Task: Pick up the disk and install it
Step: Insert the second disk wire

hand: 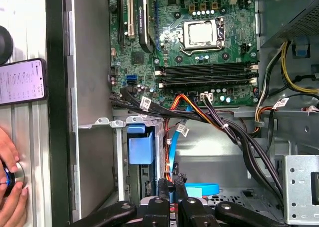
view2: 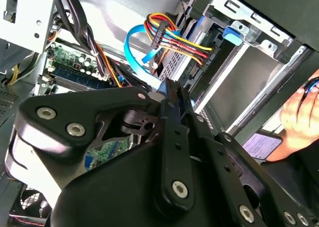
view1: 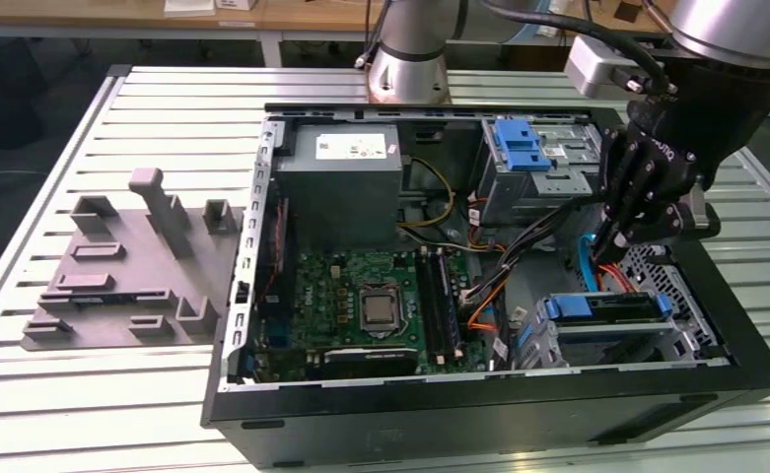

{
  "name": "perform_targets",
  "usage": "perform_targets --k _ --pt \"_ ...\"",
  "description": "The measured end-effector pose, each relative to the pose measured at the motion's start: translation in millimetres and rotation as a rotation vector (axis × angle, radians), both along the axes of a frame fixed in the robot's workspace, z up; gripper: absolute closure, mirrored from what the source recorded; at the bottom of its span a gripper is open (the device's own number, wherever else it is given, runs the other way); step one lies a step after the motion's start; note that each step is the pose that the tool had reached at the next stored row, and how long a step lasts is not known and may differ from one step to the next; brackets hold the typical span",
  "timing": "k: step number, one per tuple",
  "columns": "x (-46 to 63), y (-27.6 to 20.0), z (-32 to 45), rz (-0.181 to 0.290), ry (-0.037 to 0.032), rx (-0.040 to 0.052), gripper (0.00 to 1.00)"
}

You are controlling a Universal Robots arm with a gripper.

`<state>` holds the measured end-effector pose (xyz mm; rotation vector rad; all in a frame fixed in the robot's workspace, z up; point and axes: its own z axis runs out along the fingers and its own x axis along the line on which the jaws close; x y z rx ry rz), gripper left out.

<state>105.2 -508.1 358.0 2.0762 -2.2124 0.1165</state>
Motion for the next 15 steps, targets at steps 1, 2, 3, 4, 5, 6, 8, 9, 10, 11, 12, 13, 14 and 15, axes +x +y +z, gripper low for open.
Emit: perform_targets --k 1,2,3,4,5,6,8,9,10,11,12,13,14,15 --pt "0.0 0.0 0.0 0.0 0.0001 0.0022 0.84" --pt "0.0 -0.1 -0.1 0.0 0.0 0.0075 0.84" --pt "-0.1 -0.3 -0.1 0.0 0.0 0.0174 0.84" --pt "-0.1 -0.6 -0.1 0.0 0.0 0.0315 0.84" --pt "0.0 -1.2 -0.3 0.0 0.0 0.0438 0.84" --pt "0.0 -2.7 -0.7 0.0 0.0 0.0541 0.84" --pt "0.0 -7.1 -2.0 0.0 0.0 0.063 0.84" --pt "0.0 -9.7 -2.9 0.0 0.0 0.0655 0.84" --pt "0.0 -12.3 -3.7 0.0 0.0 0.0675 0.84" --pt "0.0 -14.6 -4.4 0.0 0.0 0.0689 0.84" --pt "0.0 -15.5 -4.6 0.0 0.0 0.0689 0.84" --pt "0.0 -15.6 -4.6 0.0 0.0 0.0689 0.84" --pt "0.0 -15.6 -4.6 0.0 0.0 0.0689 0.84" --pt "0.0 -15.6 -4.6 0.0 0.0 0.0689 0.84"
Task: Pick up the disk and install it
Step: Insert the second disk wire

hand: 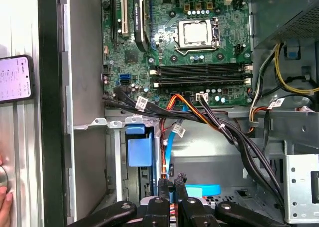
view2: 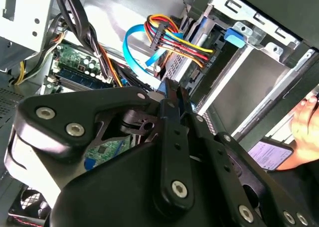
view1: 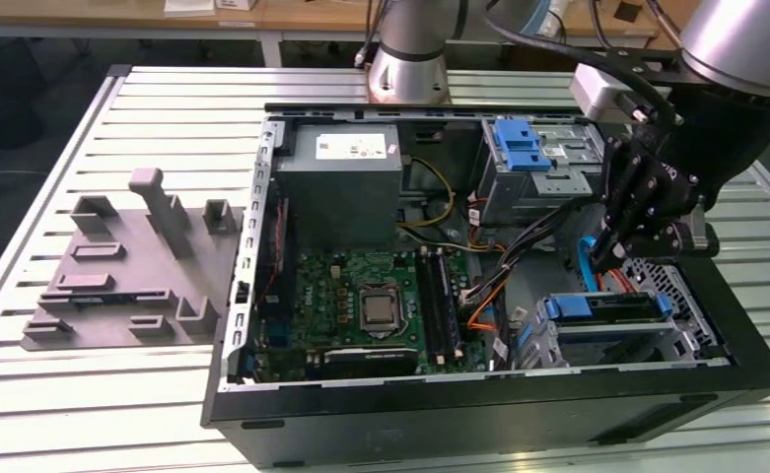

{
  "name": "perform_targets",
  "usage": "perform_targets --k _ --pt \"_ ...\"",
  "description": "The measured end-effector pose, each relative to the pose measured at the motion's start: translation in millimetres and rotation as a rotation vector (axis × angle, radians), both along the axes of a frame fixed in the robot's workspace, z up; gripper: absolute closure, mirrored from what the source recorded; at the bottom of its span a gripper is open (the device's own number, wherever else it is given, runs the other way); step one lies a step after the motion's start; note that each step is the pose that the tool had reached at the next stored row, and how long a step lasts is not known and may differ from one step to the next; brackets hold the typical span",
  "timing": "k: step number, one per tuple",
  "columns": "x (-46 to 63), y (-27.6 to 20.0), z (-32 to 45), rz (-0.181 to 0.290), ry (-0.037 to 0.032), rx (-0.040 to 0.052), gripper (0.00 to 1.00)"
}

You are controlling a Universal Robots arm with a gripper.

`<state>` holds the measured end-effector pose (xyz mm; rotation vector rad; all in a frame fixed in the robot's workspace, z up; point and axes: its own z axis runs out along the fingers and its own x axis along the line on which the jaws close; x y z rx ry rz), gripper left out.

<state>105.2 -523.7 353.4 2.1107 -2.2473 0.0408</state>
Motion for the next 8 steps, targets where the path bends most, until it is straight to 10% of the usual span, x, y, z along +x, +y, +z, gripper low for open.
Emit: perform_targets --k 8 --pt "4.3 -6.2 -5.8 -0.001 0.0001 0.0087 0.84"
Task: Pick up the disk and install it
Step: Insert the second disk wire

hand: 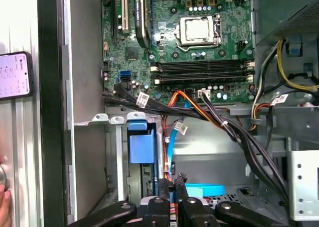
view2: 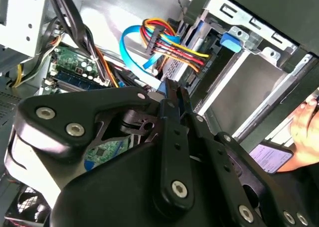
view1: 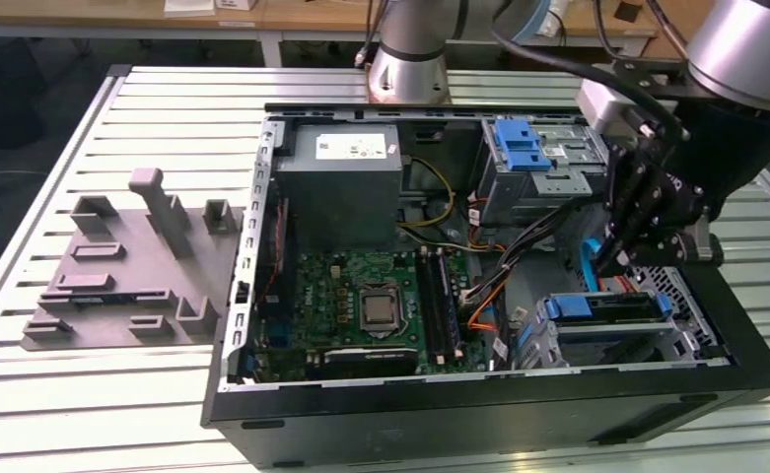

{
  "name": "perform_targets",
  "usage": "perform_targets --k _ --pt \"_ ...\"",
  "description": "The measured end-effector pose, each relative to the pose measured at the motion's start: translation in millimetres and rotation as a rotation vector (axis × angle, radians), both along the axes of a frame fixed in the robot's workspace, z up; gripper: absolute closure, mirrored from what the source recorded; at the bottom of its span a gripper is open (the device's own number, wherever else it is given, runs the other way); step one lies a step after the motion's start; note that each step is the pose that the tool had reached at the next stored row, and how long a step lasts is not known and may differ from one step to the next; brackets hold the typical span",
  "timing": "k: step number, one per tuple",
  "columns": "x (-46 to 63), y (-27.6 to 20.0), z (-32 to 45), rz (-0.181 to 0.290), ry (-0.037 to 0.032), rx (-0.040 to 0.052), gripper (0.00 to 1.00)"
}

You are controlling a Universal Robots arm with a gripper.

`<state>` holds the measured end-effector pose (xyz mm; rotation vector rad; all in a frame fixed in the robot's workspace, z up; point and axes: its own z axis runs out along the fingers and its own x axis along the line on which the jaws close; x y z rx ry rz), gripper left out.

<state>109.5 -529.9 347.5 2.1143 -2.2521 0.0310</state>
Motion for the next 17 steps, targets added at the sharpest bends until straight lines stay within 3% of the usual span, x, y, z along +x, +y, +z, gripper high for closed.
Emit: perform_targets --k 4,10,17 --pt "0.4 -8.1 -5.1 0.0 0.0 0.0055 0.84" --pt "2.6 -9.2 -5.5 0.0 0.0001 0.0057 0.84" --pt "3.4 -15.3 -8.3 0.0 0.0 0.0083 0.84"
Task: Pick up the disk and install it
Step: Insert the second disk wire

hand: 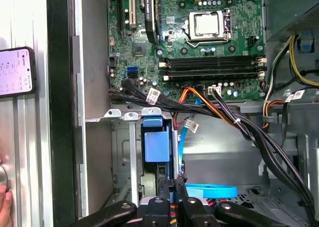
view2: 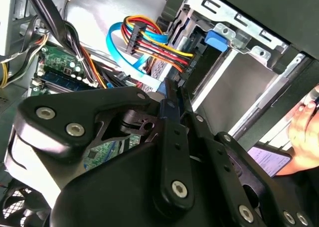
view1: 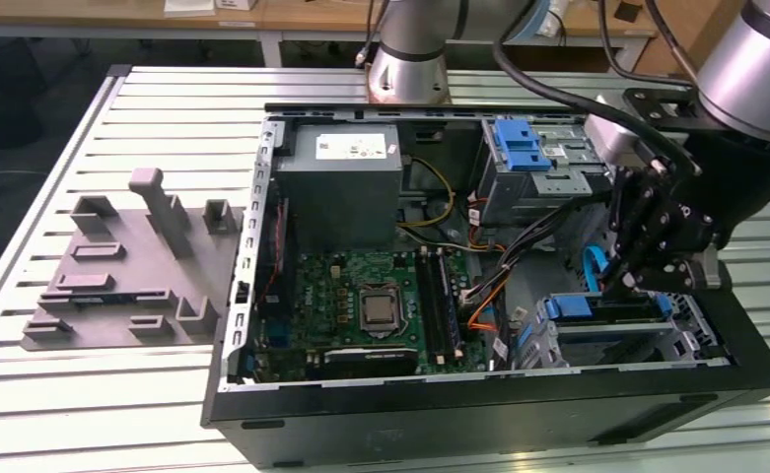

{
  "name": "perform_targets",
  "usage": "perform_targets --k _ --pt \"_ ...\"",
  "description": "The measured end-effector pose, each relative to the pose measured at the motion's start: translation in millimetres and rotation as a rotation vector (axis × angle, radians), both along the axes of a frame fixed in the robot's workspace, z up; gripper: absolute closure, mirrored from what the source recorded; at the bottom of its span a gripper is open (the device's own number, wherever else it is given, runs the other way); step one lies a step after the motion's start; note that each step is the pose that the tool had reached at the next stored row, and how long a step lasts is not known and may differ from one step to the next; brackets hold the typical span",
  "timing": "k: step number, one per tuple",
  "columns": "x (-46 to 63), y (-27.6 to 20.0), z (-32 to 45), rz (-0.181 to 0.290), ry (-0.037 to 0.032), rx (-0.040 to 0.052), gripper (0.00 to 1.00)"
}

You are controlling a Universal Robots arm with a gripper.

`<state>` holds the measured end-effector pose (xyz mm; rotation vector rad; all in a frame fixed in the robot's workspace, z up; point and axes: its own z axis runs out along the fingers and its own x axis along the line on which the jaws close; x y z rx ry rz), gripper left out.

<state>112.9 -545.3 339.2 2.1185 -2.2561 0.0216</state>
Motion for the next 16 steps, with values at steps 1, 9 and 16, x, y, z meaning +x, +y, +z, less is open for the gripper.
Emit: perform_targets --k 1,9,16 --pt "0.4 -0.3 -0.2 0.0 0.0 -0.0002 0.84" --pt "2.8 -3.1 -3.3 0.0 0.0 0.0001 0.84" --pt "3.5 -3.6 -4.3 0.0 0.0 0.0013 0.84"
